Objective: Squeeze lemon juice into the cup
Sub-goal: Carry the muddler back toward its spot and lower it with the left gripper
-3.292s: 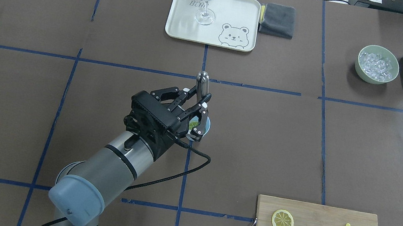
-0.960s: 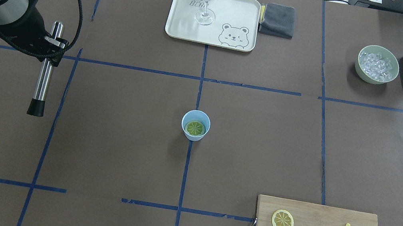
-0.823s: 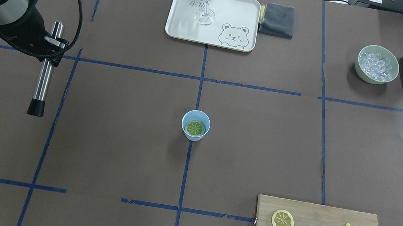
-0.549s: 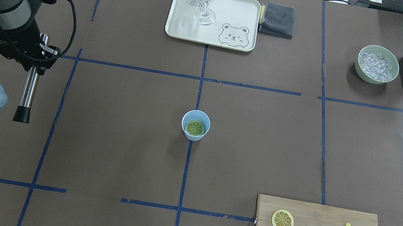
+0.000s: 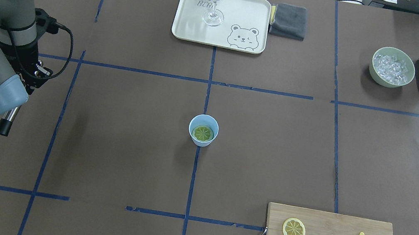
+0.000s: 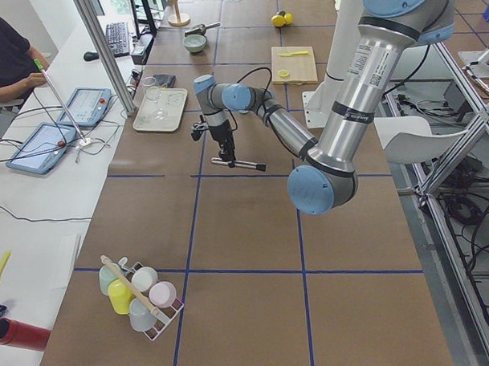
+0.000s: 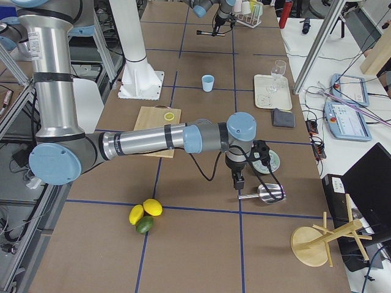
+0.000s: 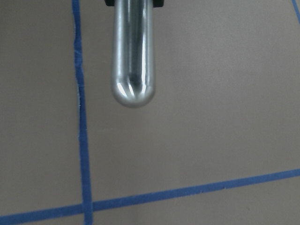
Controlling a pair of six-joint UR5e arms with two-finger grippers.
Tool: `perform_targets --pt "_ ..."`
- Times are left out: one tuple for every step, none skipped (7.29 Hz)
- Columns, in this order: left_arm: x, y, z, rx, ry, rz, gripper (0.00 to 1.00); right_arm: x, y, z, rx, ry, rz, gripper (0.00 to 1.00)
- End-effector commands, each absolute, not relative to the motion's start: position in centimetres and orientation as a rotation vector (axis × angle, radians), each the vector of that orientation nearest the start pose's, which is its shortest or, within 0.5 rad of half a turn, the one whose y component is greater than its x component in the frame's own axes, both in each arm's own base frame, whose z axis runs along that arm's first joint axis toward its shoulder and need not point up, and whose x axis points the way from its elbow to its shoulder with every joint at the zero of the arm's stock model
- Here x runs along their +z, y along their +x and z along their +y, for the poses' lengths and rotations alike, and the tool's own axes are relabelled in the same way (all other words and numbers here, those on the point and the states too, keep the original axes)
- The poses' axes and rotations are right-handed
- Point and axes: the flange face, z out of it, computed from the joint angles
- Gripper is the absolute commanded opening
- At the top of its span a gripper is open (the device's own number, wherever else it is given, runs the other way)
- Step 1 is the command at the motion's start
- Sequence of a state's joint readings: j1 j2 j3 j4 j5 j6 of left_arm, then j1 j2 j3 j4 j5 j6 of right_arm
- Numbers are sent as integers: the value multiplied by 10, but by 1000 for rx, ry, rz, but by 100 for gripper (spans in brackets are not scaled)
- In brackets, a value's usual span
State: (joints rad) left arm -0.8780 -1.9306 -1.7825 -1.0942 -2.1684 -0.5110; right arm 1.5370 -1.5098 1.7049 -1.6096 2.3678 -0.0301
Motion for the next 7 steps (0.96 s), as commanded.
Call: perform_targets --pt "471 300 -484 181 -349 638 0 562 44 -522 -126 153 -797 100" --pt "480 295 -482 175 -350 639 0 559 44 -523 -130 159 -796 100" --pt "495 297 -488 169 -352 638 0 560 44 -523 -129 158 -796 100" --pt "510 299 -497 173 -327 654 0 559 44 -523 -130 159 -796 100" --pt "531 298 -506 165 -321 652 0 558 44 -523 -130 161 -796 100" --pt "536 295 -510 160 -309 653 0 556 44 -524 -132 165 -796 100" --pt "540 293 -512 155 -310 653 0 555 44 -524 -131 166 -798 100"
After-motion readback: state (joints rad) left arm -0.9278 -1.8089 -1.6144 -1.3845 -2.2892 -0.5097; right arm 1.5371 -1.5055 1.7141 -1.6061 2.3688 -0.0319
